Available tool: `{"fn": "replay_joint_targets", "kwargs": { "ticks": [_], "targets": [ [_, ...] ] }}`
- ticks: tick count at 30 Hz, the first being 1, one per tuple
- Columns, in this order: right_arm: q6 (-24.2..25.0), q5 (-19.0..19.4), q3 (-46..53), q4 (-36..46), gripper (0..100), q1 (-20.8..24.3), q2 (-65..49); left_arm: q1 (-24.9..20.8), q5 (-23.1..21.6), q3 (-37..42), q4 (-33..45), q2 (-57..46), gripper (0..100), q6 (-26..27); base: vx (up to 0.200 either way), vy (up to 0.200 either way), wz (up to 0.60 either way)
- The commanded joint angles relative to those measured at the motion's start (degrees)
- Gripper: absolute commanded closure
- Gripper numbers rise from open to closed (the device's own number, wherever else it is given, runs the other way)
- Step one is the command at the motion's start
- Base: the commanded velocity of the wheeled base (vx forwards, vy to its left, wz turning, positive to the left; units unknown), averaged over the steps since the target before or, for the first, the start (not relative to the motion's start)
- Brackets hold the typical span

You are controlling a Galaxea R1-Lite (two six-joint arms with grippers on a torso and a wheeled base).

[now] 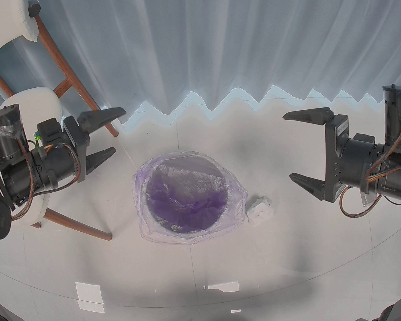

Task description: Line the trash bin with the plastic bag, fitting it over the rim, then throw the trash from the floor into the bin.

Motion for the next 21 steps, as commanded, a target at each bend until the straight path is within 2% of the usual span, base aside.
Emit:
{"fn": "replay_joint_targets", "kwargs": {
  "ticks": [1, 2, 8, 10, 12, 13, 15, 21],
  "targets": [
    [2.6, 4.5, 0.6, 0.1, 0, -3.5, -6.7, 1.6, -0.6, -4.4, 5.8, 11.1, 0, 21.2, 0.0, 0.0, 0.0],
    [2.9, 5.2, 1.0, 0.2, 0, -3.5, -7.5, 1.2, -0.5, -5.7, 8.0, 11.8, 0, 24.4, 0.0, 0.0, 0.0],
    [3.0, 5.3, 4.4, -0.5, 0, -3.4, -9.4, -2.0, 1.0, -12.5, 16.8, 14.4, 0, 27.4, 0.0, 0.0, 0.0],
    [2.9, 5.3, 5.2, -0.5, 0, -3.4, -9.5, -2.2, 4.8, -15.8, 20.4, 16.3, 0, 30.5, 0.0, 0.0, 0.0],
    [2.5, 5.3, 6.6, -0.5, 0, -3.4, -9.5, -3.0, 11.9, -19.1, 23.4, 19.4, 0, 34.2, 0.0, 0.0, 0.0],
    [2.5, 5.3, 7.3, -0.8, 0, -3.5, -10.0, -3.7, 17.7, -21.1, 23.8, 22.1, 0, 36.6, 0.0, 0.0, 0.0],
    [2.6, 5.3, 7.6, -0.9, 0, -3.6, -10.7, -3.8, 21.7, -22.6, 23.3, 24.5, 0, 38.5, 0.0, 0.0, 0.0],
    [2.6, 5.3, 9.5, -0.8, 0, -3.7, -12.7, -3.5, 24.3, -25.4, 20.9, 30.3, 0, 40.5, 0.0, 0.0, 0.0]
  ]
}}
